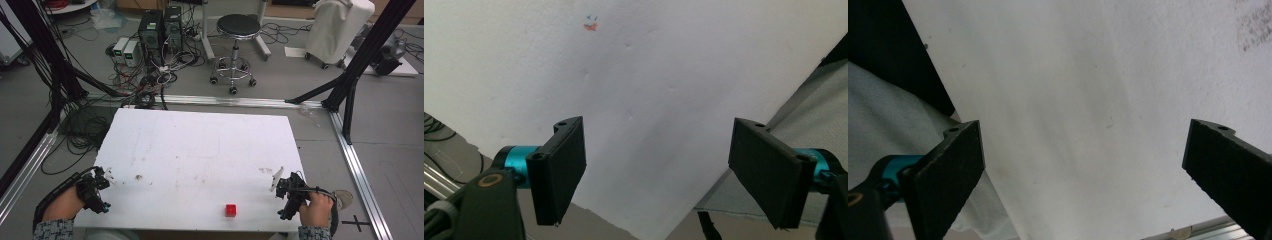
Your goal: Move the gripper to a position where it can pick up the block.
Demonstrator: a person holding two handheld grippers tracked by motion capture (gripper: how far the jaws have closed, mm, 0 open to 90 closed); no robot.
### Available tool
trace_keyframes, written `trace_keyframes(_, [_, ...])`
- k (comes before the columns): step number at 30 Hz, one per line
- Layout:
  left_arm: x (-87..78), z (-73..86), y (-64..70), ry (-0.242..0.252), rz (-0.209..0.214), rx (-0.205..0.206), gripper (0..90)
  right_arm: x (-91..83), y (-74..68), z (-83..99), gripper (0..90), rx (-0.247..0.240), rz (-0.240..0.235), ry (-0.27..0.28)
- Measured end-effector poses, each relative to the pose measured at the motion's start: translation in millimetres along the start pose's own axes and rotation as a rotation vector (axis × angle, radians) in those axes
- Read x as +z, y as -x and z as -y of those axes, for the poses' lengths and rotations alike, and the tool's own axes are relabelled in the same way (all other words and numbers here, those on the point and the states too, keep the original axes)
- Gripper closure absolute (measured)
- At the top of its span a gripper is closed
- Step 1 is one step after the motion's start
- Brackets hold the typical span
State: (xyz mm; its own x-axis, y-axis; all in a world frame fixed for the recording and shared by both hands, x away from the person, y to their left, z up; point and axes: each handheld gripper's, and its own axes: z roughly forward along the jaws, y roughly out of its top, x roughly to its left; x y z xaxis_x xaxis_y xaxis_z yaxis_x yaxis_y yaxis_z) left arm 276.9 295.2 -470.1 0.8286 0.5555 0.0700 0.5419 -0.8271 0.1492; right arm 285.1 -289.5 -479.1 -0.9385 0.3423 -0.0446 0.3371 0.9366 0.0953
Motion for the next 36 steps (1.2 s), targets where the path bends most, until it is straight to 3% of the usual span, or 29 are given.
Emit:
trace_keyframes(5, [-0.2,0.2,0.0,0.003,0.0,-0.001,23.3,-1.4,-2.9,-10.1,2.6,-0.03,0.006,-0.008])
trace_keyframes(12, [1.3,-0.6,-0.6,0.002,0.003,0.004,23.2,-1.4,-7.4,-31.0,2.6,-0.123,0.011,-0.029])
trace_keyframes(21, [1.3,0.1,-1.4,0.0,0.001,0.001,23.3,-4.5,-9.8,-45.7,2.6,-0.16,0.017,-0.027])
trace_keyframes(36, [1.7,-2.8,0.7,0.017,0.007,0.004,23.2,-12.8,-24.5,-90.2,2.6,-0.277,0.015,-0.014])
